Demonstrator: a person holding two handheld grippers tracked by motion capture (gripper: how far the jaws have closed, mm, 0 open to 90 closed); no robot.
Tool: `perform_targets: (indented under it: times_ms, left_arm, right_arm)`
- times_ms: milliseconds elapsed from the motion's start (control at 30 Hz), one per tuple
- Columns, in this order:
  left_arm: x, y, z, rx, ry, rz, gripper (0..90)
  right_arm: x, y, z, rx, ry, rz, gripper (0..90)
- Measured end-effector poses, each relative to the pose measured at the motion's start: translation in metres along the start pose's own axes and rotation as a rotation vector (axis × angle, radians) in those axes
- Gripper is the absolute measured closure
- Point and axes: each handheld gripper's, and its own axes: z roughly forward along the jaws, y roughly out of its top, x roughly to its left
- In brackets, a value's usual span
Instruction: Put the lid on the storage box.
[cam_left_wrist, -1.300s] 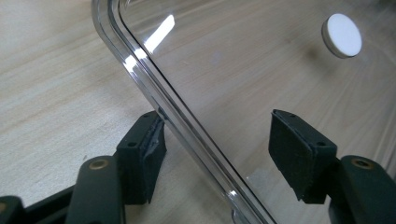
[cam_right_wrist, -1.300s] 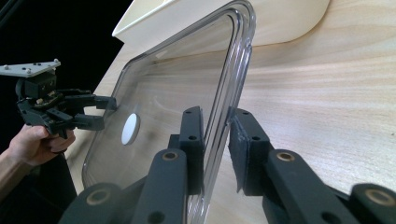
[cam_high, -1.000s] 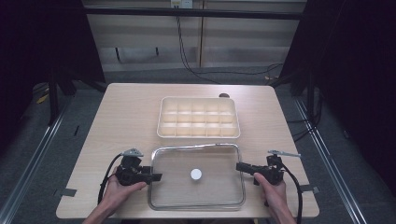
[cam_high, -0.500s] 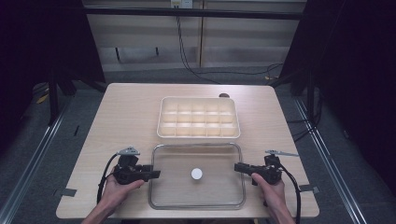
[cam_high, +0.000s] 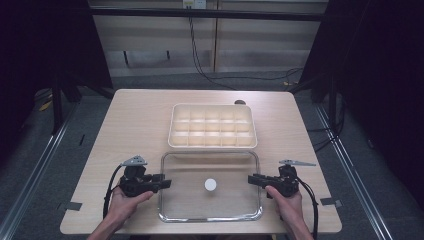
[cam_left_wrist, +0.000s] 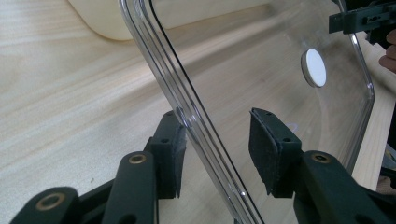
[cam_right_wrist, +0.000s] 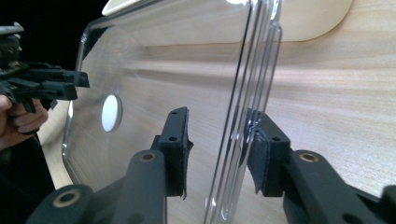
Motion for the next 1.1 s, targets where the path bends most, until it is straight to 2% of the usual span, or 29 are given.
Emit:
perform_targets:
  times_ms: [100,133,233,300,433,533,567,767,867,933,967,1100]
  left_arm:
    - [-0.001,0.001,-0.002,-0.008,0.001,0.012,58.1]
    - [-0.002,0.002,-0.005,-0.021,-0.005,0.010,59.1]
    - [-0.002,0.003,-0.006,-0.020,-0.007,0.017,59.8]
    - [-0.001,0.004,-0.008,-0.016,-0.011,0.006,60.8]
    - [-0.001,0.006,-0.010,-0.026,-0.004,0.000,62.0]
    - [-0.002,0.007,-0.011,-0.032,-0.004,0.006,62.2]
    - [-0.002,0.007,-0.012,-0.039,-0.008,0.006,63.0]
    - [-0.004,0.009,-0.018,-0.050,-0.021,0.030,65.5]
    - [-0.004,0.009,-0.020,-0.052,-0.023,0.014,67.1]
    - [-0.005,0.009,-0.021,-0.058,-0.020,0.001,67.7]
    - [-0.005,0.009,-0.024,-0.063,-0.023,0.016,68.3]
    - [-0.007,0.011,-0.027,-0.073,-0.026,0.019,69.9]
  right_arm:
    - [0.002,-0.001,0.000,0.004,0.002,-0.001,61.2]
    - [0.001,-0.001,-0.001,-0.005,0.017,-0.005,61.8]
    - [0.000,0.000,-0.003,-0.012,0.046,0.021,64.1]
    - [-0.002,0.000,-0.004,-0.026,0.068,0.042,66.1]
    - [0.000,0.001,-0.006,-0.036,0.080,0.044,67.6]
    - [0.002,0.002,-0.007,-0.040,0.076,0.029,67.6]
    - [0.005,0.003,-0.009,-0.044,0.062,0.011,67.5]
    - [0.012,0.007,-0.012,-0.056,0.032,-0.016,67.2]
    - [0.015,0.008,-0.014,-0.062,0.021,-0.026,67.4]
    - [0.016,0.008,-0.014,-0.062,0.020,-0.025,67.6]
    - [0.016,0.009,-0.015,-0.063,0.025,-0.029,67.9]
    - [0.017,0.011,-0.015,-0.074,0.030,-0.024,68.3]
